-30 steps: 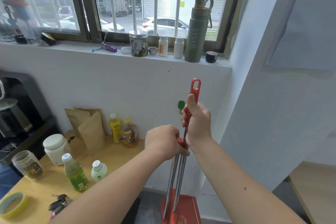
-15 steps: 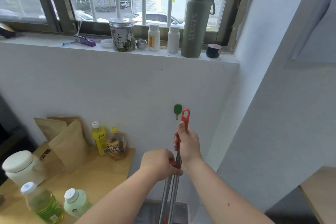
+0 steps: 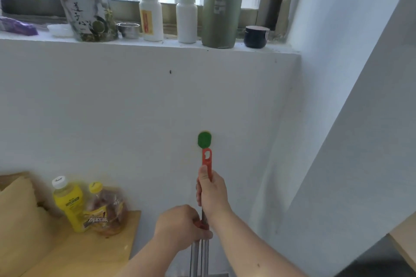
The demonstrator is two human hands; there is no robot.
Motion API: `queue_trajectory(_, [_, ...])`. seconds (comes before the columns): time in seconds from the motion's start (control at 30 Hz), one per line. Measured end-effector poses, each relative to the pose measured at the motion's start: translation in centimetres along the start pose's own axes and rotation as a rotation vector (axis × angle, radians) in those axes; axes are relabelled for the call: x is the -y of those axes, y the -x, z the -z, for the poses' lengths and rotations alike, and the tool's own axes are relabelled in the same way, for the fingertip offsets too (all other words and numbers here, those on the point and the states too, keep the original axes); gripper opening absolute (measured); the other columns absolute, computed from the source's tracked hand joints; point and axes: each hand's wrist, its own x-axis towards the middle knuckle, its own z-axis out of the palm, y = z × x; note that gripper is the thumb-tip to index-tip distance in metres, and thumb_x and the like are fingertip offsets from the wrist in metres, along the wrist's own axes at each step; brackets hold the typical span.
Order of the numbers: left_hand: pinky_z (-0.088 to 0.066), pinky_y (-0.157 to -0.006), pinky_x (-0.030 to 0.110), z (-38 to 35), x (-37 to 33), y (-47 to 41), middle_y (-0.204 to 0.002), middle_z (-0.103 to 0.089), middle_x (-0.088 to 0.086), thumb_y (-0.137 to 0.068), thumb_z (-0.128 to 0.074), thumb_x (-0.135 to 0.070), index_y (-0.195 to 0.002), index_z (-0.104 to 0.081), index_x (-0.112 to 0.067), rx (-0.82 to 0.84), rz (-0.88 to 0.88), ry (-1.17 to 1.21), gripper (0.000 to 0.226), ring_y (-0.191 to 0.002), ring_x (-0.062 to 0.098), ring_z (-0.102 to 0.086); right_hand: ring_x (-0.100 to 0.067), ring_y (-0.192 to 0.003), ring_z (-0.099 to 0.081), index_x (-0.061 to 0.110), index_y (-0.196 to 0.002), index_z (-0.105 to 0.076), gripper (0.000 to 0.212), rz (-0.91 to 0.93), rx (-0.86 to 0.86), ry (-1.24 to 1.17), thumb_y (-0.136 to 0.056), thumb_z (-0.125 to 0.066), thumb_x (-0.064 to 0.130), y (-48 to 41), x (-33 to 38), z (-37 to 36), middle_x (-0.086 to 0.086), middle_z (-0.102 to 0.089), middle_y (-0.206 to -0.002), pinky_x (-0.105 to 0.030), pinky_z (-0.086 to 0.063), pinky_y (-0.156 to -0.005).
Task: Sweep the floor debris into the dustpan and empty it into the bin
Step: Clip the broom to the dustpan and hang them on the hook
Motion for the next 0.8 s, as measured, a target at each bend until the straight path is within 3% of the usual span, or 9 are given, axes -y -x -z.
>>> queue_trajectory(0.23, [-0.054, -0.066, 0.024, -2.1, 1.3, -4.7, -0.066, -0.072, -0.019, -0.061, -0.071, -0.071, -0.061, -0.064, -0.032, 0.016, -0.026, -0.042, 0.04, -0.067, -0.001, -0.065, -0.015, -0.05, -0.039, 0.012, -0.079, -0.051, 0.048, -0.04, -0.014, 0.02, -0.095, -0.049, 0.057, -3.2, -3.4, 0.2, -0.006, -0.044, -0.062, -0.028, -0.034, -0.046])
queue_trajectory(0.47, [-0.055, -0.065, 0.025, -4.2, 2.9, -7.1, -0.064, -0.071, -0.017, -0.06, -0.069, -0.072, -0.07, -0.071, -0.031, -0.028, -0.023, -0.042, 0.042, -0.064, 0.0, -0.065, -0.017, -0.054, -0.041, 0.016, -0.074, -0.05, 0.057, -0.006, -0.005, 0.053, -0.08, -0.049, 0.073, -4.7, -5.6, -0.4, -0.002, -0.046, -0.061, -0.034, -0.035, -0.056])
queue_trajectory(0.6, [-0.056, -0.067, 0.025, -4.4, 3.2, -8.2, -0.065, -0.072, -0.019, -0.061, -0.07, -0.071, -0.067, -0.071, -0.032, 0.002, -0.014, -0.035, 0.04, -0.067, 0.0, -0.066, -0.018, -0.054, -0.042, 0.014, -0.076, -0.051, 0.056, -0.027, 0.01, 0.057, -0.087, -0.049, 0.068, -5.4, -6.0, -0.4, -0.004, -0.047, -0.061, -0.033, -0.037, -0.054])
queue_trajectory(0.8, [-0.054, -0.074, 0.027, -5.5, 4.1, -9.2, -0.076, -0.07, -0.019, -0.064, -0.061, -0.079, -0.089, -0.074, -0.04, -0.077, -0.073, -0.15, 0.049, -0.077, 0.002, -0.063, -0.018, -0.054, -0.048, 0.011, -0.079, -0.054, 0.05, -0.014, 0.061, 0.079, -0.095, -0.049, 0.058, -5.4, -6.7, 0.2, -0.005, -0.051, -0.06, -0.031, -0.045, -0.054])
